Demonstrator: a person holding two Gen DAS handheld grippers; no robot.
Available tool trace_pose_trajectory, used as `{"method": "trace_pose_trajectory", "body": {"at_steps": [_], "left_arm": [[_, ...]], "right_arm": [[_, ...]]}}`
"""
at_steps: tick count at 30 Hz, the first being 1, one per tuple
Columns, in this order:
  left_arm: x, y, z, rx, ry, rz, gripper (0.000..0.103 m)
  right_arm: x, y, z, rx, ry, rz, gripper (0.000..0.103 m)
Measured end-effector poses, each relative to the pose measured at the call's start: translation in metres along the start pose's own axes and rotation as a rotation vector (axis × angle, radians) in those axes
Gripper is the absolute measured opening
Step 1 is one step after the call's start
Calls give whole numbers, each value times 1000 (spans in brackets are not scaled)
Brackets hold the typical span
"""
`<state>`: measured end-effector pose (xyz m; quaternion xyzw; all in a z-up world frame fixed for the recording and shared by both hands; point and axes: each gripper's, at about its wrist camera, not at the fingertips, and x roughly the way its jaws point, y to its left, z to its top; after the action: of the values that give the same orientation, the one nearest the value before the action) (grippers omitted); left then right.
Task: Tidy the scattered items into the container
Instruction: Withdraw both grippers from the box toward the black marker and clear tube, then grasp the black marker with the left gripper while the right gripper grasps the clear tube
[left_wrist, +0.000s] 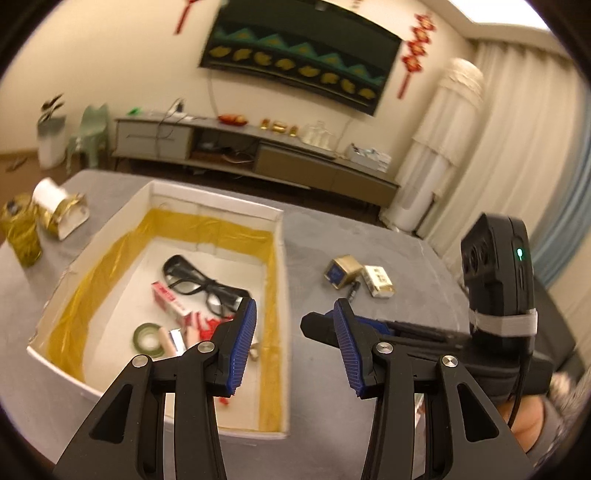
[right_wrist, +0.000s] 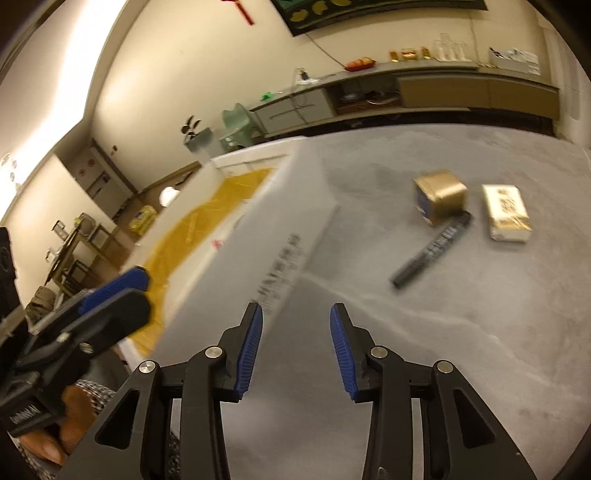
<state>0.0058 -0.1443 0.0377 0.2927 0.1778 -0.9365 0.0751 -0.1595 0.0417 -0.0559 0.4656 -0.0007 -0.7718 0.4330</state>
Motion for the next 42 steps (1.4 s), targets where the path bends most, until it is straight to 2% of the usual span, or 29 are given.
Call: {"method": "trace_pose_trajectory", "body": {"at_steps": [4, 7, 14, 24, 27, 35, 40, 42], "left_arm": [[15, -25, -7, 71, 32, -8, 46], [26, -39, -10, 109, 55, -10, 46], [56, -61, -19, 144, 111, -16, 46], [106, -92, -36, 200, 190, -18, 48], [128, -96, -38, 222, 212, 16, 52], [189, -105, -42, 274, 257, 112, 52], [219, -111, -40, 281, 262, 130, 52], [232, -114, -39, 293, 264, 140, 52]], "right_arm": [[-1, -30, -3, 49, 24, -40, 40], [-2, -39, -3, 50, 21, -48, 40], [4, -52, -2, 26, 18, -73, 43], [13, -103, -11, 83, 64, -80, 44], [9, -117, -10, 100, 65, -72, 44], [-1, -142, -17, 117, 85, -43, 45], [-10, -145, -27, 46, 119, -47, 46], [-16, -146, -32, 20, 122, -66, 52]]}}
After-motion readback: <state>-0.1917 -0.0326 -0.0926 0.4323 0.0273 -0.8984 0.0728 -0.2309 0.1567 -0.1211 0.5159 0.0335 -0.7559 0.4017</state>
